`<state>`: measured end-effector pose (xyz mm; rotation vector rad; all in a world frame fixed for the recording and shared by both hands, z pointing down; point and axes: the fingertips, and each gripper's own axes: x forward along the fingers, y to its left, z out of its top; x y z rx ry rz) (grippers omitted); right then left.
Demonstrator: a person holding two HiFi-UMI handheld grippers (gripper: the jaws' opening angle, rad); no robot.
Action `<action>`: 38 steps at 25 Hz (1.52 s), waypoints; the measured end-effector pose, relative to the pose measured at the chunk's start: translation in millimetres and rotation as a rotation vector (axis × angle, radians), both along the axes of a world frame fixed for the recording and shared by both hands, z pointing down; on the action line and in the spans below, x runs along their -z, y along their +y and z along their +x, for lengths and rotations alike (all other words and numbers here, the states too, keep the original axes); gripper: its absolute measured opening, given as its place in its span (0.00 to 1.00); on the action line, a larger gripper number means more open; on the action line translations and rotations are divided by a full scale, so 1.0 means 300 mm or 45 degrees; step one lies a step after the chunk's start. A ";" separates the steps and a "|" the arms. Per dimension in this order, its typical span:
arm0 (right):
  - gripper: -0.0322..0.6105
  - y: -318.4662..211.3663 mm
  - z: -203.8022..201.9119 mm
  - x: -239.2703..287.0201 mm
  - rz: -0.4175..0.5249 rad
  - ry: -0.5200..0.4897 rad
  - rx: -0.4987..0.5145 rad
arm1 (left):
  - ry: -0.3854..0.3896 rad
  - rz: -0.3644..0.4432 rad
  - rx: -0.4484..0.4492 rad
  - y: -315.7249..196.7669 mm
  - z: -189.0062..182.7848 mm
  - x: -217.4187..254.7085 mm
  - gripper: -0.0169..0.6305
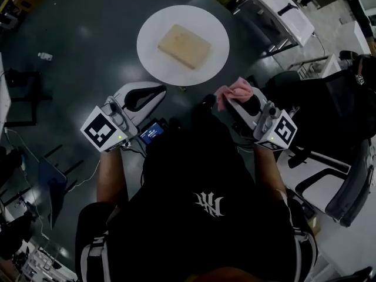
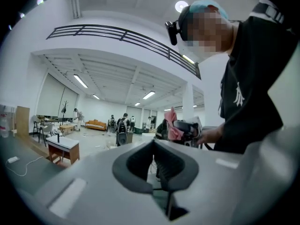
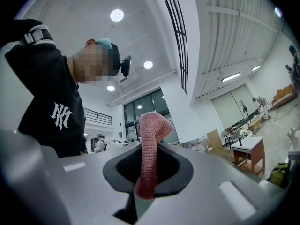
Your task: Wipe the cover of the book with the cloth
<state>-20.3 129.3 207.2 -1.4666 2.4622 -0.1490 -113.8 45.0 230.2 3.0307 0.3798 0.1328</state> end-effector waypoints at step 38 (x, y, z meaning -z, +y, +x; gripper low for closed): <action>0.10 0.693 0.017 -0.062 0.065 0.023 0.239 | -0.068 -0.046 0.016 0.833 0.163 -0.114 0.03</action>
